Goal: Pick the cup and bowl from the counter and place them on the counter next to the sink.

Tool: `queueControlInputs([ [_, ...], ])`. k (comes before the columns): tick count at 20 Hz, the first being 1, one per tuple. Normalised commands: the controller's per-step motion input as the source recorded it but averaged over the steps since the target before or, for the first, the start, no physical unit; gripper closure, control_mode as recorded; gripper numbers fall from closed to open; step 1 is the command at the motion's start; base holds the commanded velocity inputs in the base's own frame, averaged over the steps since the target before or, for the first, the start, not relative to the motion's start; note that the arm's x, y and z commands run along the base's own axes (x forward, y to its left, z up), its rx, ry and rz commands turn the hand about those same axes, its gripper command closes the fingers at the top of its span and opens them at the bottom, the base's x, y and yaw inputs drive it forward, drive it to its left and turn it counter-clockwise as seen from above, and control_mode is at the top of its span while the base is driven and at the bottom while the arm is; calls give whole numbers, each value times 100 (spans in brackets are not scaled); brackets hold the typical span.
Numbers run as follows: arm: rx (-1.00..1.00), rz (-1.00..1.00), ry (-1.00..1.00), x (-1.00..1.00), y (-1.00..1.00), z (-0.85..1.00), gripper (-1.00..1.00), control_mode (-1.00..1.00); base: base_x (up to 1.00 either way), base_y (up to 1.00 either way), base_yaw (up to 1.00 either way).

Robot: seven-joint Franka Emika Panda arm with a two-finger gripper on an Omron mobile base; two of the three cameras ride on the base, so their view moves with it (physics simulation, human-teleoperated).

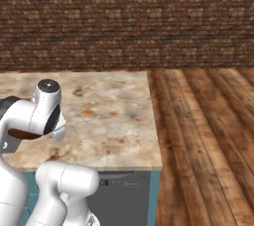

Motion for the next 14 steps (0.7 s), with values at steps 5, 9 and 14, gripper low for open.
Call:
queueControlInputs([
  [5, 0, 0, 1, 8, 10, -27, 100, -100, 0, 0, 0],
  [9, 0, 0, 0, 1, 17, -23, 100, -100, 0, 0, 0],
  [14, 0, 0, 0, 0, 16, -27, 100, -100, 0, 0, 0],
])
